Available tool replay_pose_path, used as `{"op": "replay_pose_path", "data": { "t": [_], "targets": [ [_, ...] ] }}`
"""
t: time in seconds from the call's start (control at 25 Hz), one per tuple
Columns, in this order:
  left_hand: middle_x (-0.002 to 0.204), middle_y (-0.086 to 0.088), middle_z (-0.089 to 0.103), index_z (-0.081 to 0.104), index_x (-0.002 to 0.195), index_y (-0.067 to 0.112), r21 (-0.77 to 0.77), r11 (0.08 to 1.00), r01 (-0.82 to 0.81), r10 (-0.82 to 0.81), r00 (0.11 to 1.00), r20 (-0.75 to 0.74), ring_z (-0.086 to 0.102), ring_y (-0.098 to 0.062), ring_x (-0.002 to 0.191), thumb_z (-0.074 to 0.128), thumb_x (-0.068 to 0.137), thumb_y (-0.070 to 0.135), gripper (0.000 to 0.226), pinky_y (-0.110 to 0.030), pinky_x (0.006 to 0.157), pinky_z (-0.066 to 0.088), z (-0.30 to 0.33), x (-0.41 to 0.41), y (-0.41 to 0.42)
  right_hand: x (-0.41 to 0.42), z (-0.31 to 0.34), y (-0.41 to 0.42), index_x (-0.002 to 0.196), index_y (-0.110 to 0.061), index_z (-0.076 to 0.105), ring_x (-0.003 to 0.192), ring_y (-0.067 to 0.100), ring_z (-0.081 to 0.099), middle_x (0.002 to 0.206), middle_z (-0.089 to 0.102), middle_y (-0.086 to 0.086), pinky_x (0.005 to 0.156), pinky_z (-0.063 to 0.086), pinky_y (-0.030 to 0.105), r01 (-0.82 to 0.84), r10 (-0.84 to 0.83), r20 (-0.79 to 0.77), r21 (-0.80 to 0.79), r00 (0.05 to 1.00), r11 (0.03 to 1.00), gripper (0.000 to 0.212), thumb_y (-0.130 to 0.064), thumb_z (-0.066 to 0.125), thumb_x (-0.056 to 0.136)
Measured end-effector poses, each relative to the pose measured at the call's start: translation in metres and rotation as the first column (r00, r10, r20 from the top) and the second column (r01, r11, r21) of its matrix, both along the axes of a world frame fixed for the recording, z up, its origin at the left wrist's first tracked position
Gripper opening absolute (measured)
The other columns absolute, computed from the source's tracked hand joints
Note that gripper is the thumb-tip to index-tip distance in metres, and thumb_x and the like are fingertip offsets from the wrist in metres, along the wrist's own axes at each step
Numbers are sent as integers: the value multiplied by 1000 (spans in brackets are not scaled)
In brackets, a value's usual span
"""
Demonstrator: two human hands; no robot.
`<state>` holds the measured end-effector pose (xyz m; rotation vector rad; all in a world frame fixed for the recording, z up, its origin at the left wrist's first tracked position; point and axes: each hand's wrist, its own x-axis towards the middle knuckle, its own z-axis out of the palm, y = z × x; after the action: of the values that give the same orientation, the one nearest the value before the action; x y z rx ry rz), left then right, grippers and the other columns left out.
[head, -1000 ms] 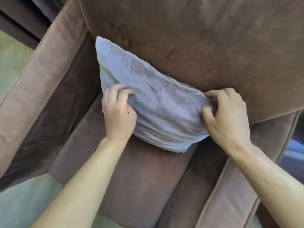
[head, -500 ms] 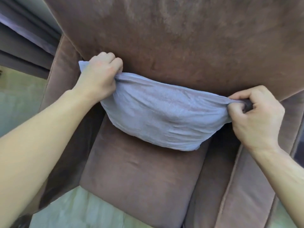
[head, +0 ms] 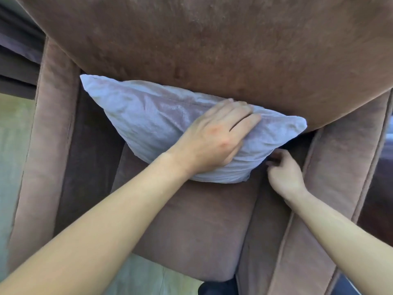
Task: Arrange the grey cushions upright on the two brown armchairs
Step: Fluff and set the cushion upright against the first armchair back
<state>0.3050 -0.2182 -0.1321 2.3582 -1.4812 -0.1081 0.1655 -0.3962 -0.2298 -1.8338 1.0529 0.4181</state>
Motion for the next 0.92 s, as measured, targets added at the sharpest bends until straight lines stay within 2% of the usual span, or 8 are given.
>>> {"op": "replay_pose_path", "data": {
  "t": [0.16, 0.28, 0.4, 0.6, 0.72, 0.8, 0.88, 0.92],
  "targets": [
    [91, -16, 72, 75, 97, 0, -109, 982, -156, 170, 975, 143, 69, -37, 87, 62, 96, 2, 13, -49, 83, 54, -19, -1, -27, -12, -58, 26, 133, -5, 53, 123, 37, 60, 131, 62, 18, 91, 48, 33, -115, 116, -158, 18, 981, 993, 49, 0, 64, 85],
    [82, -17, 69, 74, 87, -1, -229, 943, -241, 264, 962, 73, 65, -36, 76, 62, 96, -2, 15, -49, 72, 52, -19, -6, -32, -25, -93, 40, 120, -8, 62, 107, 37, 66, 112, 70, 13, 76, 44, 31, -215, 219, -247, 44, 944, 976, 30, -16, 64, 92],
    [81, -19, 68, 74, 89, -3, -286, 906, -310, 333, 943, 31, 63, -35, 70, 60, 98, -6, 17, -49, 66, 52, -12, -4, -35, -32, -107, 44, 111, -6, 66, 93, 36, 68, 105, 73, 17, 69, 45, 33, -116, 115, -318, 14, 941, 993, 24, -21, 66, 93],
    [80, -17, 68, 75, 88, -1, -316, 884, -345, 379, 924, 53, 62, -31, 66, 59, 97, -7, 19, -46, 61, 52, -7, 4, -44, -60, -105, 57, 117, -1, 63, 108, 44, 68, 115, 69, 25, 89, 59, 44, -45, 23, -388, -48, 921, 998, 30, -17, 71, 93],
    [82, -10, 69, 77, 92, 7, -258, 897, -360, 392, 916, 84, 62, -28, 69, 66, 94, -3, 15, -45, 68, 49, -18, -9, -49, -59, -106, 62, 110, -5, 62, 104, 40, 70, 108, 71, 19, 83, 59, 39, -80, 88, -452, 38, 888, 996, 27, -23, 71, 92],
    [88, -8, 70, 77, 101, 10, -208, 919, -335, 357, 931, 73, 65, -29, 77, 64, 96, 4, 15, -45, 77, 49, -25, -17, -50, -48, -99, 59, 118, -7, 60, 107, 37, 69, 114, 70, 15, 81, 56, 36, -57, 87, -469, 77, 879, 995, 32, -23, 70, 92],
    [98, -9, 72, 76, 114, 8, -187, 932, -311, 326, 944, 52, 68, -30, 88, 57, 100, 13, 23, -48, 86, 50, -24, -20, -49, -32, -78, 49, 131, -7, 52, 111, 31, 67, 123, 68, 13, 85, 53, 32, 41, -32, -321, 23, 947, 999, 43, -16, 67, 92],
    [103, -11, 73, 75, 118, 6, -200, 929, -311, 324, 945, 36, 69, -31, 93, 55, 101, 15, 27, -50, 90, 50, -21, -21, -45, -24, -57, 43, 130, -6, 53, 106, 19, 67, 120, 68, 9, 83, 49, 24, 121, -121, -173, -10, 977, 993, 39, -10, 64, 93]
  ]
}}
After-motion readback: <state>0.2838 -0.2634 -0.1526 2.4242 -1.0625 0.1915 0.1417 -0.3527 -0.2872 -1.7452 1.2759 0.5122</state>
